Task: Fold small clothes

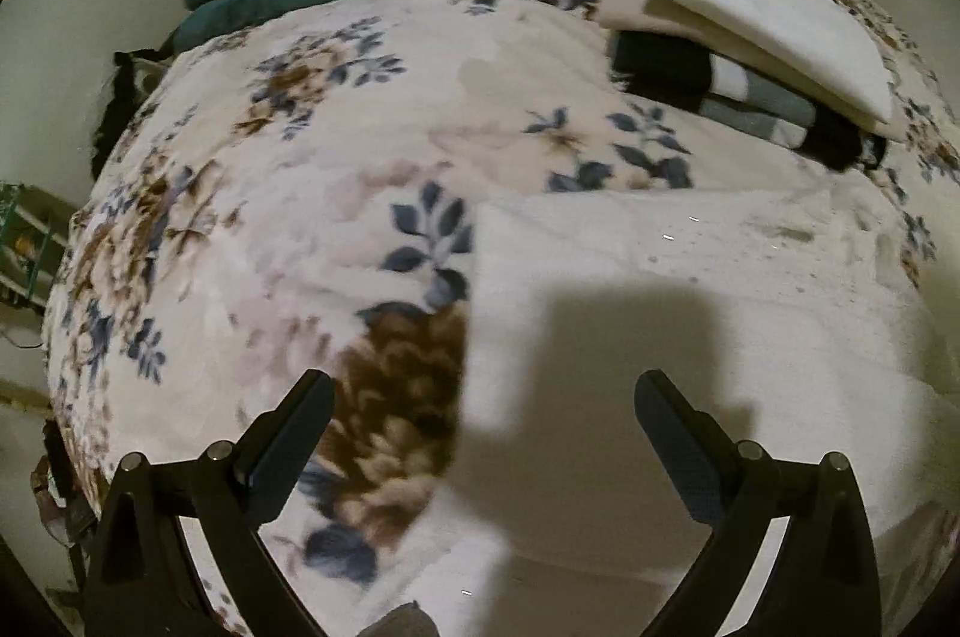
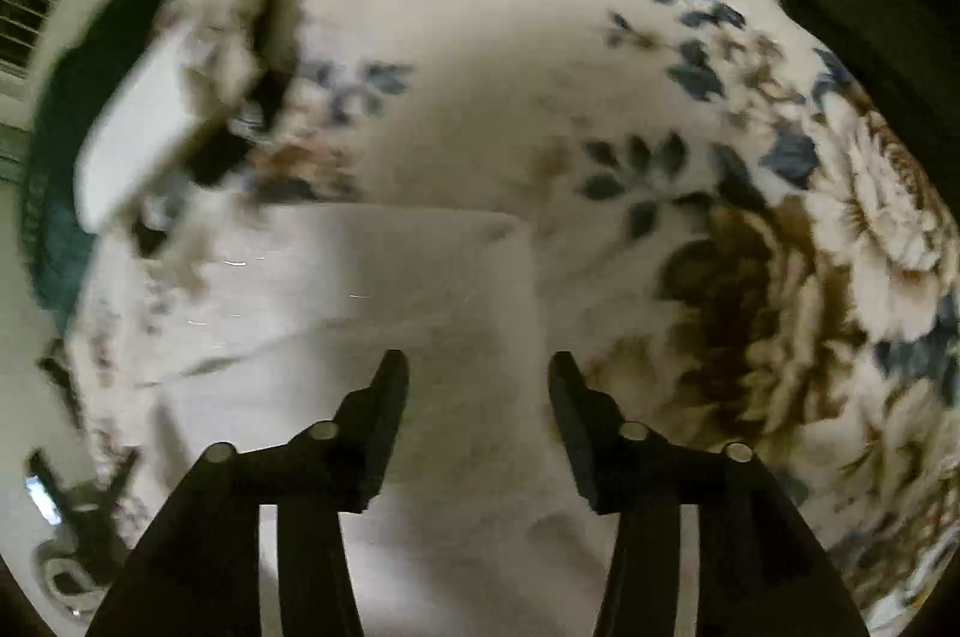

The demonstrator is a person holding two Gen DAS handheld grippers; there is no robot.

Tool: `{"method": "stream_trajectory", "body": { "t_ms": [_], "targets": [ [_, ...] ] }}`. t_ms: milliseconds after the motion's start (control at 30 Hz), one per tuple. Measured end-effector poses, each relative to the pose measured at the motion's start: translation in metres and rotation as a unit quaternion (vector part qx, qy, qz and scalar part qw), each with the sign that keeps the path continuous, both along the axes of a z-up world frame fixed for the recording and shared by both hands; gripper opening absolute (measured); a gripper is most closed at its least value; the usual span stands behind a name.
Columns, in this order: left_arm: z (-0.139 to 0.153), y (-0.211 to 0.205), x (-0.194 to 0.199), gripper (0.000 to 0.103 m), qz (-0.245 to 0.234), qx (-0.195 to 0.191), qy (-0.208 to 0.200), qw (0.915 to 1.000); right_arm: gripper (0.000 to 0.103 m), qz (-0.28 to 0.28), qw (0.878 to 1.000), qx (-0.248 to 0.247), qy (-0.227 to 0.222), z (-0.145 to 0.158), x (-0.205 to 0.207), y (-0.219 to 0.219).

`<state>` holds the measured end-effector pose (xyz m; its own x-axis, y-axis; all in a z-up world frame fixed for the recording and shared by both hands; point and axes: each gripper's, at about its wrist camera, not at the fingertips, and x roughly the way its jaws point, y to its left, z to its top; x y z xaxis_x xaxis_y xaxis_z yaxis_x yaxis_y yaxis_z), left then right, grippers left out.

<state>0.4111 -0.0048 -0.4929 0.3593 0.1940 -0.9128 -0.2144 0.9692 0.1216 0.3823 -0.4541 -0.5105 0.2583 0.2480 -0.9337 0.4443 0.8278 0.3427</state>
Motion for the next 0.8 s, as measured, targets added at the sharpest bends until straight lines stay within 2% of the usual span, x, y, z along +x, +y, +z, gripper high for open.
{"method": "stream_trajectory", "body": {
  "t_ms": [67, 167, 233, 300, 400, 467, 567, 667, 800],
  "targets": [
    [-0.003, -0.013, 0.002, 0.102, -0.019, -0.015, 0.006, 0.9997, 0.053, 0.031, 0.999, 0.027, -0.011, -0.001, 0.000, 0.024],
    [-0.018, -0.027, 0.012, 0.102, -0.044, 0.001, 0.025, 0.9987, 0.053, 0.099, 0.993, 0.065, -0.005, -0.018, 0.011, 0.069],
    [-0.035, -0.024, 0.020, 0.102, -0.040, 0.022, 0.043, 0.9980, 0.053, 0.120, 0.992, 0.042, 0.017, -0.037, 0.018, 0.091],
    [-0.058, -0.008, 0.028, 0.102, -0.028, 0.024, 0.069, 0.9969, 0.050, 0.106, 0.993, -0.007, 0.051, -0.059, 0.023, 0.089],
    [-0.069, 0.017, 0.032, 0.103, -0.007, -0.025, 0.082, 0.9963, 0.046, 0.074, 0.994, -0.038, 0.074, -0.076, 0.021, 0.070],
    [-0.061, 0.022, 0.032, 0.102, -0.005, -0.034, 0.080, 0.9962, 0.046, 0.068, 0.994, -0.033, 0.079, -0.078, 0.019, 0.065],
    [-0.025, 0.013, 0.027, 0.102, -0.021, -0.070, 0.049, 0.9961, 0.049, 0.070, 0.993, -0.038, 0.084, -0.065, 0.020, 0.070],
    [0.008, -0.013, 0.013, 0.102, -0.055, -0.085, 0.023, 0.9946, 0.069, 0.054, 0.995, -0.023, 0.077, -0.038, 0.010, 0.065],
    [0.038, -0.052, -0.010, 0.102, -0.098, -0.083, 0.005, 0.9917, 0.071, 0.029, 0.997, -0.001, 0.070, 0.002, -0.014, 0.044]
  ]
}}
